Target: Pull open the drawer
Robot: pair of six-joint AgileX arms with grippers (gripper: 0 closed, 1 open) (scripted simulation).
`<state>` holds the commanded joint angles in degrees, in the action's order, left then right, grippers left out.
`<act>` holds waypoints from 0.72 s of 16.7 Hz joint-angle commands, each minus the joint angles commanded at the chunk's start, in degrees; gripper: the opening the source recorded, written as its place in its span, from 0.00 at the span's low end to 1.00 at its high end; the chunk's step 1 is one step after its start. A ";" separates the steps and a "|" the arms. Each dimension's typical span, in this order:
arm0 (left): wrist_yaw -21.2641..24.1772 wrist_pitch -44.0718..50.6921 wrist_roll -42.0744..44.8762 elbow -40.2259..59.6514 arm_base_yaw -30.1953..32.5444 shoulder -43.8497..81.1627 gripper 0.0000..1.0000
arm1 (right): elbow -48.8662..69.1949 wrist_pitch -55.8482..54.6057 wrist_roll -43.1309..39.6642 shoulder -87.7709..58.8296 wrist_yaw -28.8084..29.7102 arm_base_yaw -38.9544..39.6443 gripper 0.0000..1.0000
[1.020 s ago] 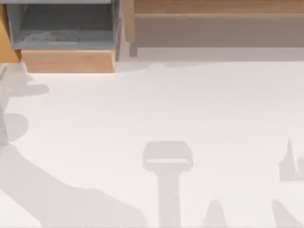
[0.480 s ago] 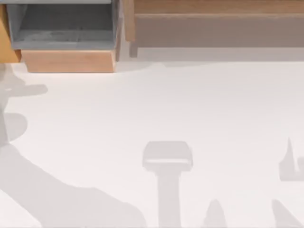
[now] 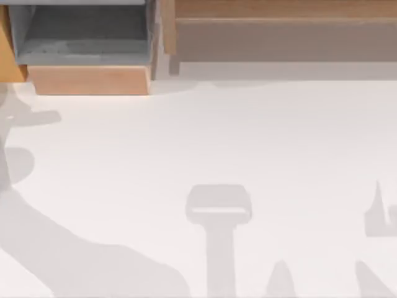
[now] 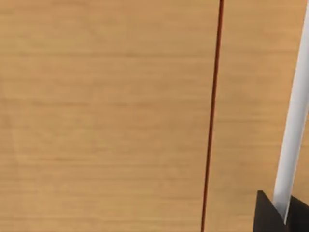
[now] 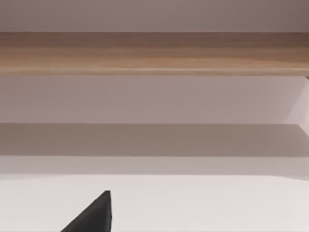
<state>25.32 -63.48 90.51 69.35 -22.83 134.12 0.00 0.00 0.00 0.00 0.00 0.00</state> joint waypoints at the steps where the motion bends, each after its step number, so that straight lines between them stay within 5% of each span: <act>1: 0.27 -0.55 0.16 -0.73 -0.27 -0.44 0.00 | 0.00 0.00 0.00 0.00 0.00 0.00 1.00; 12: 3.90 -8.34 0.14 -15.73 -3.98 -7.15 0.00 | 0.00 0.00 0.00 0.00 0.00 0.00 1.00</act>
<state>29.22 -71.82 90.64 53.62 -26.81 126.97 0.00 0.00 0.00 0.00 0.00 0.00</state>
